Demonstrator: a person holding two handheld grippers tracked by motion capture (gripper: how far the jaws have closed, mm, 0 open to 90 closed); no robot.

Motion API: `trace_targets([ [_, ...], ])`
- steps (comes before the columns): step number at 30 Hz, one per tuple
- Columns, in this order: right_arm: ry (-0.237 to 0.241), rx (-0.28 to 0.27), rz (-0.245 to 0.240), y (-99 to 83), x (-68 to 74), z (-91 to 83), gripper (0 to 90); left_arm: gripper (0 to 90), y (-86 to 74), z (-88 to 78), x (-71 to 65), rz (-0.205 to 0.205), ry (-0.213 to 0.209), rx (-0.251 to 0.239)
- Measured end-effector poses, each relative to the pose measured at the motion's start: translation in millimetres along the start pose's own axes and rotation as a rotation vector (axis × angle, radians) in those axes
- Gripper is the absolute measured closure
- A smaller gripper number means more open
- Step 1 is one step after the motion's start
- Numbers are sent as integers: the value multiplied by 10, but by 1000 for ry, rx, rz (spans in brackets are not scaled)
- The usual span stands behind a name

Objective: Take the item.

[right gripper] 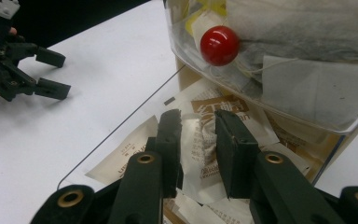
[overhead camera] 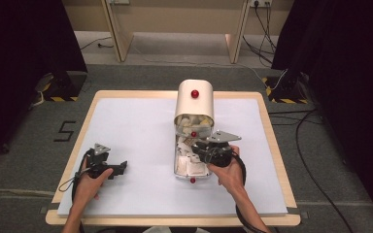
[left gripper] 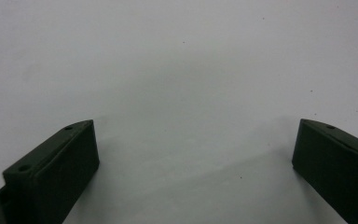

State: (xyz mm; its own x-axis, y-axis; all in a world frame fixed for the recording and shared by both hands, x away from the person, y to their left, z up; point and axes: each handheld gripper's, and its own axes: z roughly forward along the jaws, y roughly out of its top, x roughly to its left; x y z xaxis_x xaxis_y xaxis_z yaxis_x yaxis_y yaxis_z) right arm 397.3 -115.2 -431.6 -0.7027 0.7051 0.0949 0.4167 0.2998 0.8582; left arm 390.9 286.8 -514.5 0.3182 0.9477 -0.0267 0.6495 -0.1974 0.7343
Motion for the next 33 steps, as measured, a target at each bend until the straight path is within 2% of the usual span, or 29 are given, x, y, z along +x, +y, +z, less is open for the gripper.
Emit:
trace_targets([
  [24,-16,-60,31,-44,-56,-356,721,0,0,1,-1,-3,-1,-2],
  [30,-40,-81,41,-75,-120,-511,721,0,0,2,-2,-3,0,-3],
  [33,-59,-90,62,-106,-185,-590,721,0,-1,1,-2,-3,0,-3],
])
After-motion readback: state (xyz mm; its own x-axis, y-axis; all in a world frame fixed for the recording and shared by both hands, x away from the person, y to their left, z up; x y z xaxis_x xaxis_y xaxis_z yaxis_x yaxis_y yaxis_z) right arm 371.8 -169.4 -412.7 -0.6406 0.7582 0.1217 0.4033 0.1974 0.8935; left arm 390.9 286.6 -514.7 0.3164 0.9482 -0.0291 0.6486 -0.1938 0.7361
